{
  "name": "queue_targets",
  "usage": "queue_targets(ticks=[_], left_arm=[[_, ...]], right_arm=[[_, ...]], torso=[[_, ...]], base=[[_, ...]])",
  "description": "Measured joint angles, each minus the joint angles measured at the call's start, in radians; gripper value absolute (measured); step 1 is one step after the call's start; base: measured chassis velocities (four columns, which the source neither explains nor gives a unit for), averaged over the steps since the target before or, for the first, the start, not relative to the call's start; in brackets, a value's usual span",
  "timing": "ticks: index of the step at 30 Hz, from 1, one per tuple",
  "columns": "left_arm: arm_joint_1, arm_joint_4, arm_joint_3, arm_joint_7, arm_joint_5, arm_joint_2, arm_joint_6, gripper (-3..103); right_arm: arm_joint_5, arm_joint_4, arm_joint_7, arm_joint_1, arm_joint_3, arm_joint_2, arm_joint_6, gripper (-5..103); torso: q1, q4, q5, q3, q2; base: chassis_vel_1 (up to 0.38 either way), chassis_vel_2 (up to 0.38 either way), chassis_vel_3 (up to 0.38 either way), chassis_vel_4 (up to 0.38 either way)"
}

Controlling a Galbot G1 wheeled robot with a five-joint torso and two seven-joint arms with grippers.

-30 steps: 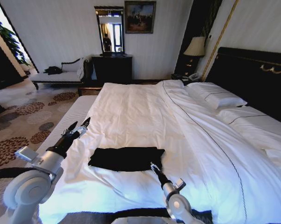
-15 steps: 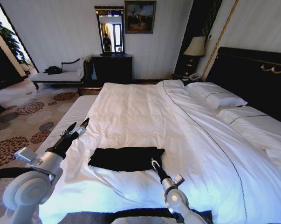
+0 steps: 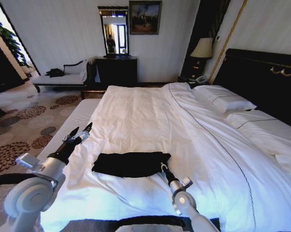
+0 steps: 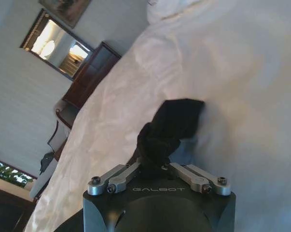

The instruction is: Fold the clothes on the bed.

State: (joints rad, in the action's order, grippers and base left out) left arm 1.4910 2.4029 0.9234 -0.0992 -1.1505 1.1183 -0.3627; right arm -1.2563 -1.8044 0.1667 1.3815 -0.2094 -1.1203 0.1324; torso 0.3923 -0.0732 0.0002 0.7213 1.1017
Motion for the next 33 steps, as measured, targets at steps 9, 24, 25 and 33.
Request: queue_targets(ticks=[9,24,25,33], left_arm=[[0.007,0.006,0.017,-0.002,0.006,0.006,0.000,100],[-0.021,-0.022,0.029,-0.003,0.021,0.003,0.001,100],[-0.030,-0.036,0.034,-0.003,0.045,0.003,-0.001,100],[-0.054,-0.085,0.054,-0.014,0.065,0.001,-0.008,100]], right_arm=[[0.023,-0.089,-0.025,0.034,-0.061,0.167,0.019,4],[0.056,-0.082,-0.098,-0.006,-0.066,0.235,0.053,4],[0.073,-0.076,-0.107,-0.015,-0.046,0.228,0.057,4],[0.134,-0.024,-0.188,-0.145,0.094,0.187,0.086,4]], torso=[[0.000,-0.0003,0.0000,0.000,0.000],[0.000,-0.0002,-0.0001,0.000,0.000],[0.000,-0.0003,0.0000,0.000,0.000],[0.000,0.0000,-0.0004,0.000,0.000]], base=[[0.000,0.000,0.000,0.000],[0.000,0.000,0.000,0.000],[0.000,0.000,0.000,0.000],[0.000,0.000,0.000,0.000]])
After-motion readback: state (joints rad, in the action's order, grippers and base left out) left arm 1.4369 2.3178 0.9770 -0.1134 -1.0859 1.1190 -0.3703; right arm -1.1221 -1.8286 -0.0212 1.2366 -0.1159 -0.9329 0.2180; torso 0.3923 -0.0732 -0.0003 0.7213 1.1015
